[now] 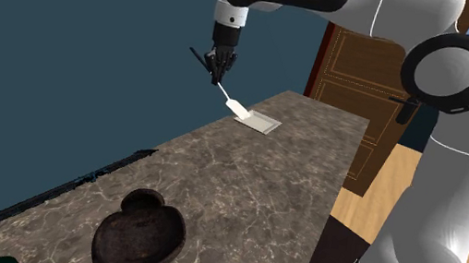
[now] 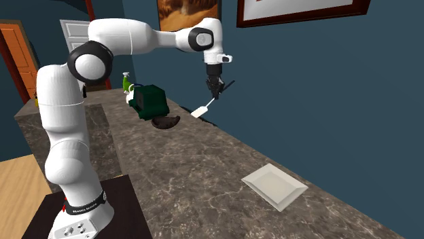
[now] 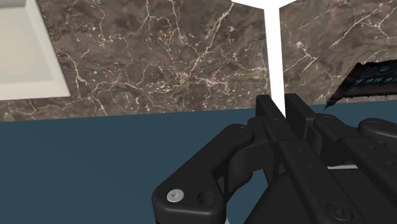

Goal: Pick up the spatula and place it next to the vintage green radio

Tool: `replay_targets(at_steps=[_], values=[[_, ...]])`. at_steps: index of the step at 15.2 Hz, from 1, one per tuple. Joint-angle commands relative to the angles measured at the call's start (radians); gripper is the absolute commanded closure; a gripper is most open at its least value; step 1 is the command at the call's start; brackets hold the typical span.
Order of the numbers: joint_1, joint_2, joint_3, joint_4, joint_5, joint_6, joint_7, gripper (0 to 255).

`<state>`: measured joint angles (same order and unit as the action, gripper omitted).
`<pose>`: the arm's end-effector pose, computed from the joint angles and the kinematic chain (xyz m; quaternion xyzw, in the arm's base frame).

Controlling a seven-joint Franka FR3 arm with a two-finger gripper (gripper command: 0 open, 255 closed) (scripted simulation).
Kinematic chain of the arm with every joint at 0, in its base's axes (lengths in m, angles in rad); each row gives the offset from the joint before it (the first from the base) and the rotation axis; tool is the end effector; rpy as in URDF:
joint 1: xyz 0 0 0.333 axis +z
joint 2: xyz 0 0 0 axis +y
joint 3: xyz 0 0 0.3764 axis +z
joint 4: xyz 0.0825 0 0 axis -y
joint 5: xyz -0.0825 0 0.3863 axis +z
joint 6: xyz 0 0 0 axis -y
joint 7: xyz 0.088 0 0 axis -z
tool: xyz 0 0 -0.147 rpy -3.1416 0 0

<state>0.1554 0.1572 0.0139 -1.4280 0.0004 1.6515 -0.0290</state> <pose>0.6166 0.1047 0.6279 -0.9946 -0.0988 -0.0330 0.0036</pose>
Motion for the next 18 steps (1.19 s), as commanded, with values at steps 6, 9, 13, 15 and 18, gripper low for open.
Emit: replay_targets(at_steps=[6,9,13,15,18], values=[[0.068,-0.179,0.057,-0.221,-0.005,0.041,0.125,255],[0.096,-0.244,0.087,-0.296,-0.001,0.051,0.183,255],[0.132,-0.318,0.132,-0.376,0.008,0.058,0.263,255],[0.151,-0.35,0.156,-0.409,0.015,0.059,0.304,255],[0.179,-0.391,0.195,-0.448,0.026,0.058,0.367,255]])
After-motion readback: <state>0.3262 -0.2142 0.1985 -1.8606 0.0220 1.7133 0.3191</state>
